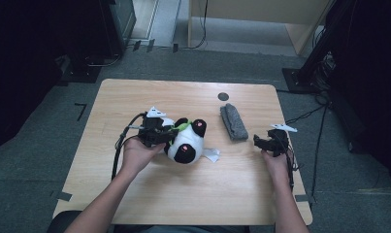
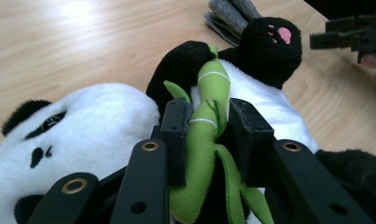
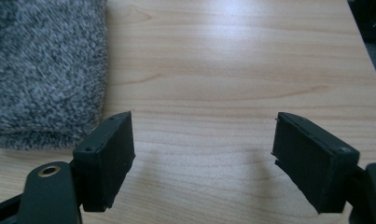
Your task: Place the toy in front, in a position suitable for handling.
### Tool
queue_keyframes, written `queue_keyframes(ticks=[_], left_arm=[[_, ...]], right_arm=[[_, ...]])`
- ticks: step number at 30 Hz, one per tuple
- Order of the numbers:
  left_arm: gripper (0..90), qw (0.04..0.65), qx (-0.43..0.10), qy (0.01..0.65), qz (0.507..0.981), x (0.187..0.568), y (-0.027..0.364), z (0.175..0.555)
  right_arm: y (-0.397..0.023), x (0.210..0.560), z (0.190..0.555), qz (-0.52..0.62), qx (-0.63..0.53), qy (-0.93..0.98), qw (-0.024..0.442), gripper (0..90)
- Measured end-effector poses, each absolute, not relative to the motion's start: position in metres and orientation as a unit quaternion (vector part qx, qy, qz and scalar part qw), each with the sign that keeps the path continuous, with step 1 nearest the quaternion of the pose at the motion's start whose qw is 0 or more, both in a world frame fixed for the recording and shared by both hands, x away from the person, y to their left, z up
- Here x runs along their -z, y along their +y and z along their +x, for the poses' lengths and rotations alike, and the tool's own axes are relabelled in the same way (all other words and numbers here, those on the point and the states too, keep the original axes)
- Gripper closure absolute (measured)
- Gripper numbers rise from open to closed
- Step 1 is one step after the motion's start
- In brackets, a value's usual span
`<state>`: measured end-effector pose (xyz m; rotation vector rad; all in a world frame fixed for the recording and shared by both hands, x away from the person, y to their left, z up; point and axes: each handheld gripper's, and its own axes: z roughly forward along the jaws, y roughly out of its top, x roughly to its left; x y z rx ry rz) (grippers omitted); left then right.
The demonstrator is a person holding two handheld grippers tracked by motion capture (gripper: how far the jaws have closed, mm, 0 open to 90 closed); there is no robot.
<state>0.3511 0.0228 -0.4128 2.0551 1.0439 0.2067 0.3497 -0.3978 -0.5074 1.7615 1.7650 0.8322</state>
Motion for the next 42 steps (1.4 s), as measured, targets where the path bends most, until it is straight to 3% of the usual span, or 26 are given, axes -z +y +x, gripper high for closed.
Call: queue_keyframes(ticks=[4, 7, 20, 31, 42], left_arm=[[67.5, 0.413, -0.072, 0.416, 0.807, 0.421, 0.025, 0.349], [65.0, 0.414, -0.073, 0.413, 0.808, 0.423, 0.026, 0.348], [43.6, 0.441, -0.081, 0.397, 0.801, 0.42, 0.034, 0.346], [36.8, 0.443, -0.106, 0.406, 0.792, 0.413, 0.063, 0.348], [35.6, 0.43, -0.135, 0.405, 0.795, 0.415, 0.094, 0.353]], right_arm=[[-0.392, 0.499, 0.351, 0.637, -0.329, 0.651, 0.248, 24.1], [-0.383, 0.494, 0.354, 0.614, -0.322, 0.668, 0.269, 25.7], [-0.366, 0.485, 0.378, 0.593, -0.341, 0.684, 0.253, 27.4], [-0.351, 0.483, 0.397, 0.581, -0.358, 0.69, 0.24, 29.8], [-0.346, 0.487, 0.408, 0.575, -0.359, 0.698, 0.23, 31.9]])
